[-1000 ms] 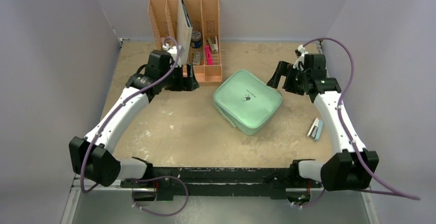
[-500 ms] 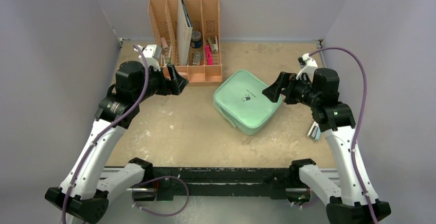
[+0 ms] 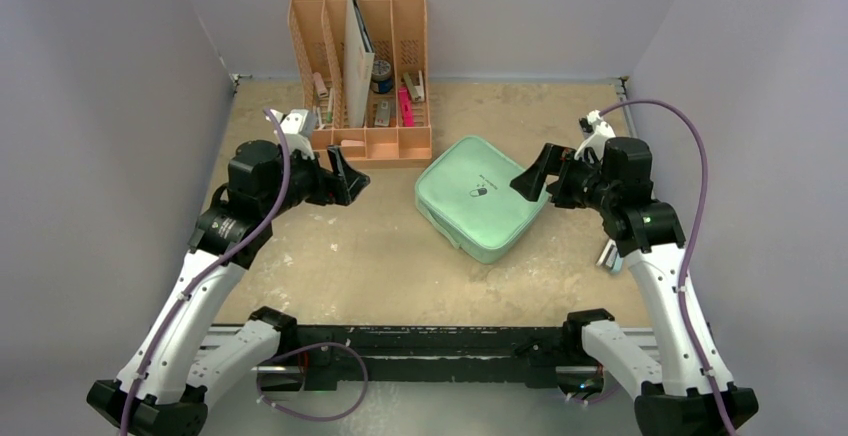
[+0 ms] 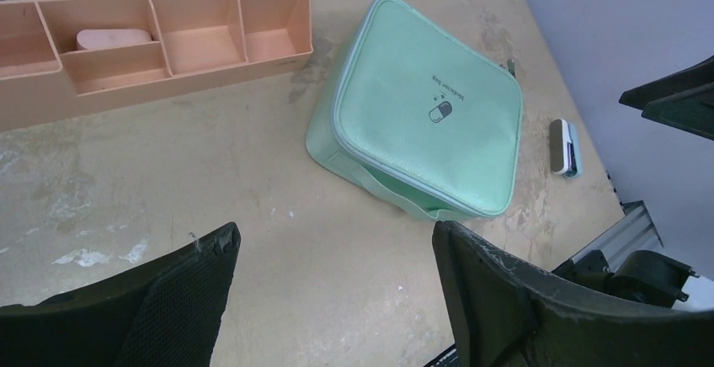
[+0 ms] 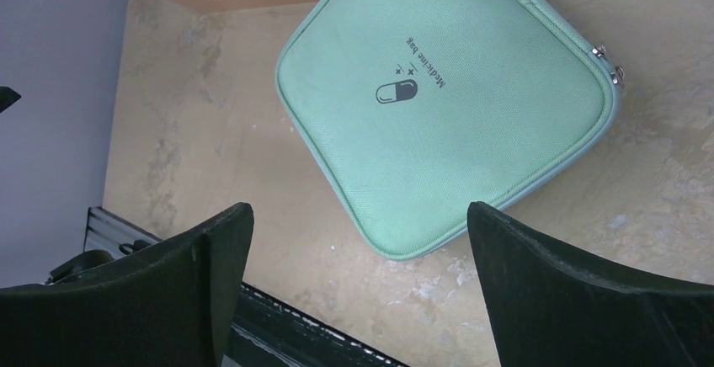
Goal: Organize the medicine kit
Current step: Reset both arms
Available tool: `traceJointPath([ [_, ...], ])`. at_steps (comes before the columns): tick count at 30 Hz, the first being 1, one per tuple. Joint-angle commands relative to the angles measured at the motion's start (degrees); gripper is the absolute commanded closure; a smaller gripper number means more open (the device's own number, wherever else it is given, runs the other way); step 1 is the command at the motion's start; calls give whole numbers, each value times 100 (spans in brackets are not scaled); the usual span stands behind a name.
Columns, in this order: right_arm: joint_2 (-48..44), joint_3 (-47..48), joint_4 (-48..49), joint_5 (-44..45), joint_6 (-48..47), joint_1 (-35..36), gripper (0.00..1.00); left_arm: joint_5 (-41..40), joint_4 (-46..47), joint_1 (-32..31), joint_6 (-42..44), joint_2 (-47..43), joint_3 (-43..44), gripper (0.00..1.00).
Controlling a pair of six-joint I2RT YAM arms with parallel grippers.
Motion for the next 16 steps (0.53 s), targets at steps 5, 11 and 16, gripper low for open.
traceJointPath([
  [5,5,106,22,22,130,7,1,170,266,10,54,-50,1,16],
  [11,31,121,-161,21,132,7,1,123,245,8,208,-111,56,16],
  [16,-33,159,-269,-25,146,7,1,109,276,12,214,-103,119,16],
])
